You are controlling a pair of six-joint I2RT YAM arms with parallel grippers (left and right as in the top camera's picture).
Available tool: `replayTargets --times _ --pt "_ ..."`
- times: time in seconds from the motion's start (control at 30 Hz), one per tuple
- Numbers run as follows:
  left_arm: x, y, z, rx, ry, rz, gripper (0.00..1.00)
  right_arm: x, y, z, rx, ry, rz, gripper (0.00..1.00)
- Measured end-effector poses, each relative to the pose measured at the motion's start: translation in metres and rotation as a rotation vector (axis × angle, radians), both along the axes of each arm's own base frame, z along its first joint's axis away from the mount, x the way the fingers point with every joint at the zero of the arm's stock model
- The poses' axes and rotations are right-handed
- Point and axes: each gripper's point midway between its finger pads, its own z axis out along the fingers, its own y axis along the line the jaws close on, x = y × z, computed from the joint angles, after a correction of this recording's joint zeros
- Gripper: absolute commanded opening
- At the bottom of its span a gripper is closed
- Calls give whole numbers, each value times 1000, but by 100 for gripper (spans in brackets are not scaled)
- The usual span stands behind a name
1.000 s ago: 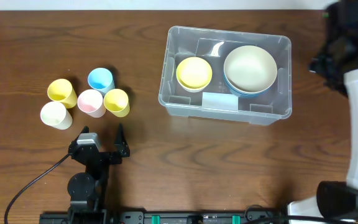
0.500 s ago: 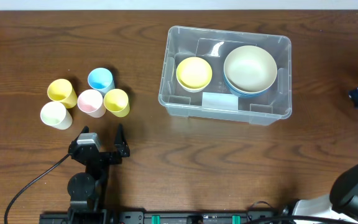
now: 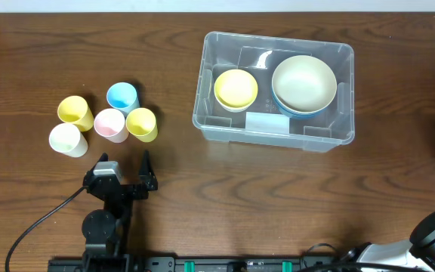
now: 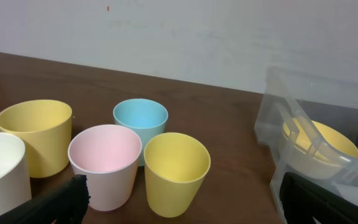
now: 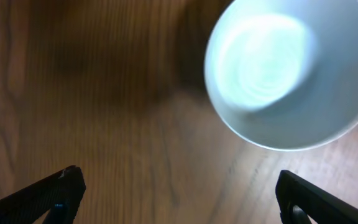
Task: Pack container
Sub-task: 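Return the right gripper to the right edge and grasp the white cup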
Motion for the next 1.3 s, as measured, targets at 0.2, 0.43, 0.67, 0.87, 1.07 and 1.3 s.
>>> replayTargets --times 0.2,0.43,0.67,0.87,1.07,1.3 --pt "0 0 0 0 0 0 98 -7 1 -19 5 4 2 99" --pt "0 0 0 0 0 0 98 -26 -17 -18 -23 27 -44 99" --pt "0 0 0 0 0 0 98 -33 -27 -17 -49 37 -60 99" --pt "0 0 0 0 0 0 98 -30 -34 -20 -69 40 -42 99" --pt "0 0 0 0 0 0 98 -33 -31 -52 -9 107 -22 99" --pt "0 0 0 0 0 0 98 -36 -28 -82 40 155 -15 98"
